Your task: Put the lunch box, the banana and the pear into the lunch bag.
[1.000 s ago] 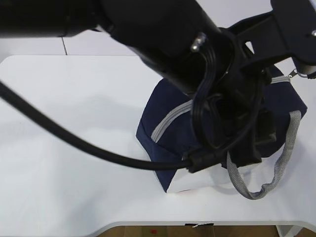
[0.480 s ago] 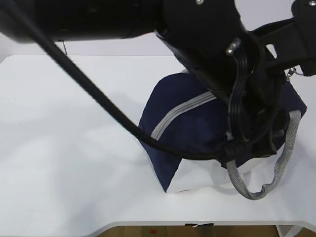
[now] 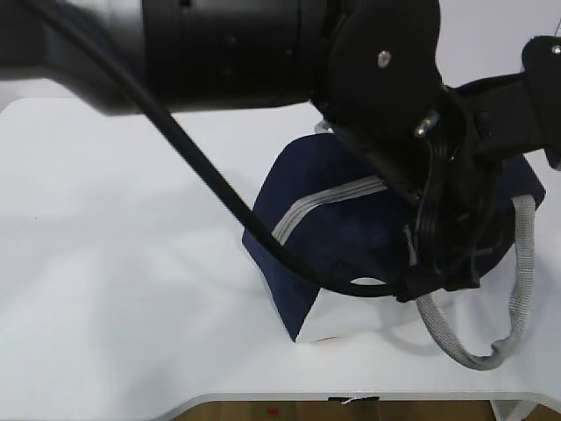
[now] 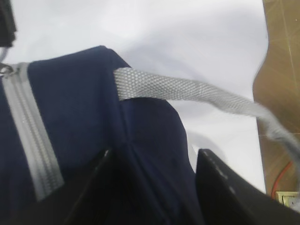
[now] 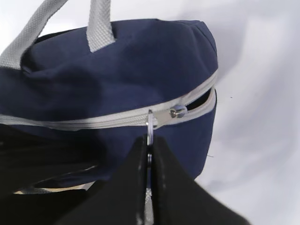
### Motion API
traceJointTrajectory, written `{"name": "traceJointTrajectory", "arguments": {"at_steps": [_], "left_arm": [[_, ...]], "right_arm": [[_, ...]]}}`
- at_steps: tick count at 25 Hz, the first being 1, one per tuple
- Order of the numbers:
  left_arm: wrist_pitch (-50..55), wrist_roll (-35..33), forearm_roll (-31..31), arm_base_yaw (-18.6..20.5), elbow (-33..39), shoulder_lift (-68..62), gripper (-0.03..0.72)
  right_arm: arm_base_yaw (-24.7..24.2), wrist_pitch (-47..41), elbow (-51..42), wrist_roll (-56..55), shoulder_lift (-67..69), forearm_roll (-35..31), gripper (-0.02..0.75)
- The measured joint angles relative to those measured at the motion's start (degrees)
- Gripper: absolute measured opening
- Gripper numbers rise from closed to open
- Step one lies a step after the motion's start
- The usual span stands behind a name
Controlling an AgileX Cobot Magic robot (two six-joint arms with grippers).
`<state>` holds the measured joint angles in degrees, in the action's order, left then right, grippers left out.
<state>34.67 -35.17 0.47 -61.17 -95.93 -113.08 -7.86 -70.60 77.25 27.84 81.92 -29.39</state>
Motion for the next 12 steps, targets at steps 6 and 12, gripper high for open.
{"name": "traceJointTrajectory", "arguments": {"at_steps": [6, 12], "left_arm": [[-3.59, 0.0, -1.95, -0.02, 0.0, -1.15, 0.405], [-3.98, 0.0, -4.47, -0.02, -0.11, -1.5, 0.258]], "right_arm": [[0.0, 0.0, 0.0, 0.45, 0.0, -1.56, 0.006], [0.0, 0.0, 0.0, 0.84, 0.0, -1.89, 0.006]]}}
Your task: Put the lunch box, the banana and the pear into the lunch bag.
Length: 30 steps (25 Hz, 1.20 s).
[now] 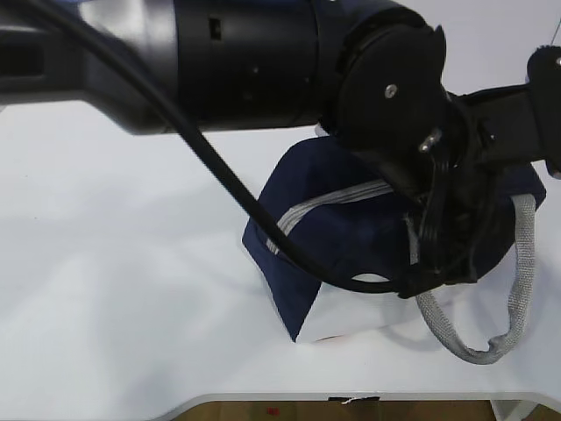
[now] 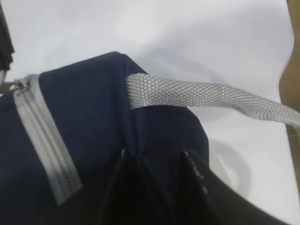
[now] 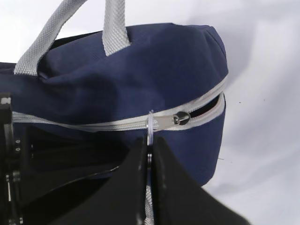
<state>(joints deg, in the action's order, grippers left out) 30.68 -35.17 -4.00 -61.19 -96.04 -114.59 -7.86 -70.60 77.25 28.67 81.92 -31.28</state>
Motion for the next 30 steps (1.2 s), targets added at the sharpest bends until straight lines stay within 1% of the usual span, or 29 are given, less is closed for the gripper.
{"name": "traceJointTrajectory", "arguments": {"at_steps": [4, 11, 14, 17, 21, 30], "left_arm": [[0.23, 0.0, -2.88, 0.0, -0.13, 0.0, 0.186], [1.82, 0.0, -4.18, 0.22, -0.24, 0.0, 0.062], [3.43, 0.0, -4.27, 0.88, -0.23, 0.0, 0.024], [5.79, 0.0, -4.27, 1.79, -0.46, 0.0, 0.006], [8.49, 0.0, -4.27, 2.57, -0.46, 0.0, 0.003], [10.61, 0.21, -4.54, 2.67, -0.57, 0.37, 0.002]], "right_arm": [[0.0, 0.0, 0.0, 0.0, 0.0, 0.0, 0.006], [0.0, 0.0, 0.0, 0.0, 0.0, 0.0, 0.006], [0.0, 0.0, 0.0, 0.0, 0.0, 0.0, 0.006], [0.0, 0.0, 0.0, 0.0, 0.0, 0.0, 0.006], [0.1, -0.37, -0.08, 0.0, 0.0, 0.0, 0.006], [0.23, -0.62, -0.32, 0.08, 0.0, 0.88, 0.006]]}}
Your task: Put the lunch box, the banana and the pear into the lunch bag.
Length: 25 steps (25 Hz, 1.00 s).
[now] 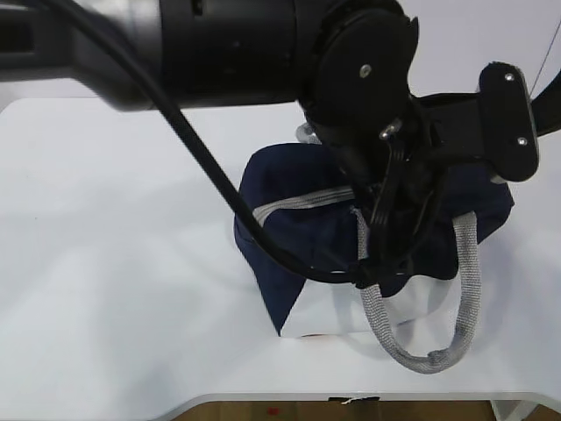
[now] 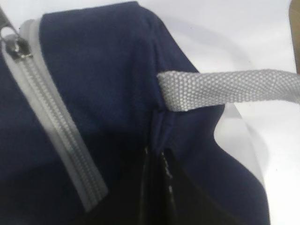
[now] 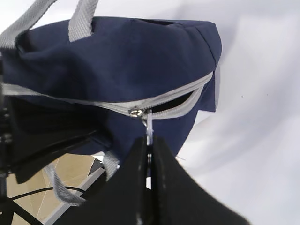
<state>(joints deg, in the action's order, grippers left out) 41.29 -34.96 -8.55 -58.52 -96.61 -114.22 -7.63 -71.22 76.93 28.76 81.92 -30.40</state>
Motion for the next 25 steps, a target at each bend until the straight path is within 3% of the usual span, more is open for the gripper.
{"name": "traceJointTrajectory", "arguments": {"at_steps": [12, 25], "left_arm": [[3.17, 2.37, -2.02, 3.04, 0.0, 4.26, 0.0], [3.59, 2.65, -2.2, 3.37, 0.2, 5.56, -0.001]], "right_arm": [[0.04, 0.0, 0.0, 0.0, 0.0, 1.12, 0.006], [0.04, 0.0, 0.0, -1.82, 1.21, 5.96, 0.006]]}}
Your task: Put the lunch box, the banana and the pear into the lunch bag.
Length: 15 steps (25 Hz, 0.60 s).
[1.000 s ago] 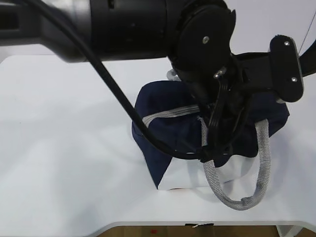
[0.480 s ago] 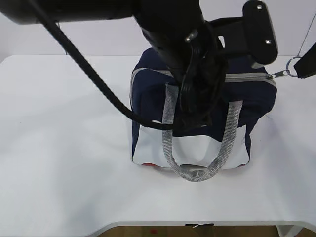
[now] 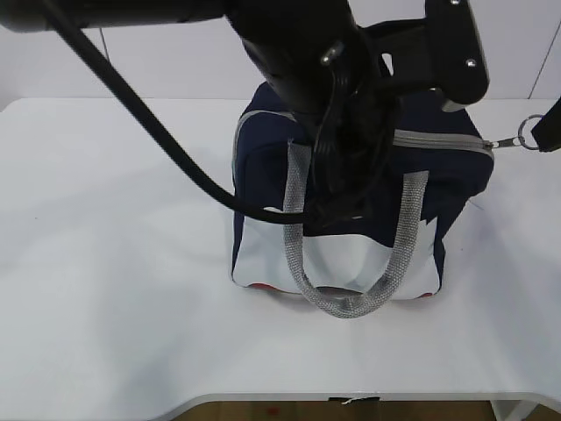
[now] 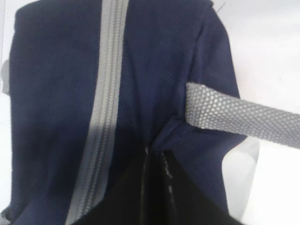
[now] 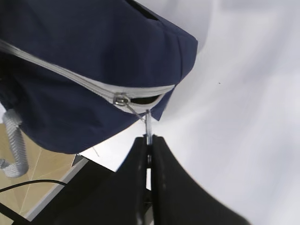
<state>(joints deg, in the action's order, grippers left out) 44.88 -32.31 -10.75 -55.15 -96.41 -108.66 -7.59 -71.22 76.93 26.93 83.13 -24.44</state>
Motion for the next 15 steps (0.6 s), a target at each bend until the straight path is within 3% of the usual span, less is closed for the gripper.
{"name": "traceJointTrajectory", "arguments": {"at_steps": [15], "left_arm": [[-0.29, 0.13, -1.61, 0.02, 0.17, 2.44, -0.001]], "right_arm": [[0.0, 0.21, 0.0, -1.97, 4.18, 3.49, 0.006]]}}
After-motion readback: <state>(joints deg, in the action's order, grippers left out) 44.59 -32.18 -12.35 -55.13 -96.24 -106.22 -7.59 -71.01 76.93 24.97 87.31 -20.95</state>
